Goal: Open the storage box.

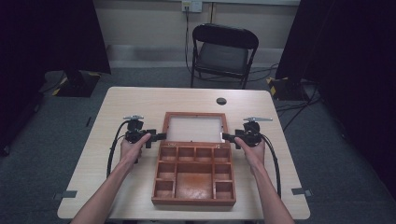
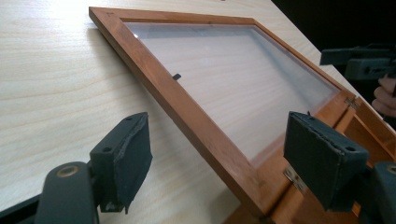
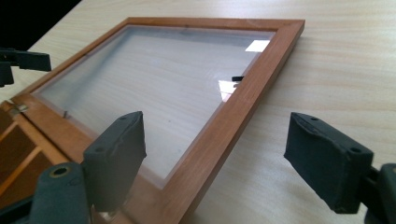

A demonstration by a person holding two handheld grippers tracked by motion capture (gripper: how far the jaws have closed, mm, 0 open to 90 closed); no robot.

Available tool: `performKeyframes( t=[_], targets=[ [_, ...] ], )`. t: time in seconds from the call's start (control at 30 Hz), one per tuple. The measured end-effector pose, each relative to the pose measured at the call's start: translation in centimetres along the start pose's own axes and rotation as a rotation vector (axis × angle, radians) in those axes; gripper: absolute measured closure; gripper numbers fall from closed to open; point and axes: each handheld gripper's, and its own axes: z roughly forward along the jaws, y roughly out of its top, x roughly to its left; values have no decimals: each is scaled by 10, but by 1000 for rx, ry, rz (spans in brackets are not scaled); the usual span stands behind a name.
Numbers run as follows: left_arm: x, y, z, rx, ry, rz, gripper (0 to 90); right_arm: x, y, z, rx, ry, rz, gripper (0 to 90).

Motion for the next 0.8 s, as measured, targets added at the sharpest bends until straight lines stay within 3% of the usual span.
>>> performKeyframes(
  t=[0.2, 0.4, 0.8],
  targets=[
    [-6, -1, -17, 3, 19, 52, 214, 9, 2, -18, -25, -6, -35, 200],
    [-10, -9, -32, 25, 37, 98, 204, 12, -8, -33, -23, -6, -41, 198],
    [-18, -24, -55, 67, 131, 179, 225, 6, -29, -64, -7, -49, -54, 190]
  ],
)
